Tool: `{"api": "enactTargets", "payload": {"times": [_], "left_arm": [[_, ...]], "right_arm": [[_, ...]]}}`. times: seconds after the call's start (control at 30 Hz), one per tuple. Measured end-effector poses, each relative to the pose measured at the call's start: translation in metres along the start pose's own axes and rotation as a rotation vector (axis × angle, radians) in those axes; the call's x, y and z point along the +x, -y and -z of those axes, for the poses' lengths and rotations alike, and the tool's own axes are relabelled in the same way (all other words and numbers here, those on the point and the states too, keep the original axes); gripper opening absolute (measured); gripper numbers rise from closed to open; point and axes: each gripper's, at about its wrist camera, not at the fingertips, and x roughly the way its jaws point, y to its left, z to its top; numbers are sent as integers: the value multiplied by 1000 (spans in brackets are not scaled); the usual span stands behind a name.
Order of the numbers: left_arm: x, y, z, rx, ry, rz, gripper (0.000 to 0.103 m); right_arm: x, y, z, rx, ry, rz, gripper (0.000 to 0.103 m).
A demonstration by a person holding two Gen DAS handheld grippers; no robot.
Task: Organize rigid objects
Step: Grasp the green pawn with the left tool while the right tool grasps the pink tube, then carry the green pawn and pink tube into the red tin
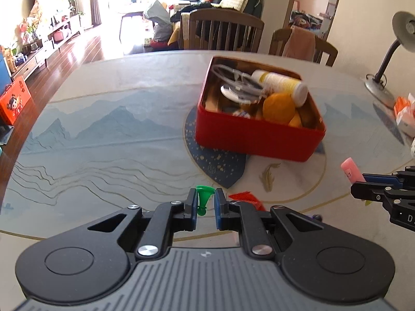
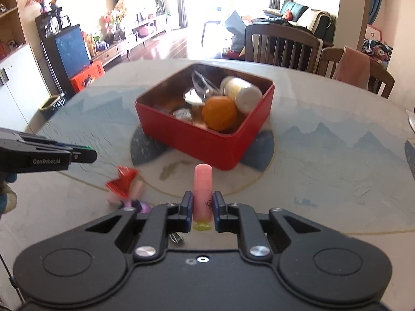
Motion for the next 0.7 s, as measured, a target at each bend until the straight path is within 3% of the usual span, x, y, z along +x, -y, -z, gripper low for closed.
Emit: {"api": "enactTargets", "payload": {"times": [0.4, 0.7], "left_arm": [[-40, 6, -34, -6, 86, 40, 13], [-40, 14, -68, -1, 121, 58, 13]], "right_arm": [[-26, -9, -43, -24, 88, -5, 14], [-16, -8, -73, -24, 125, -9, 14]]}}
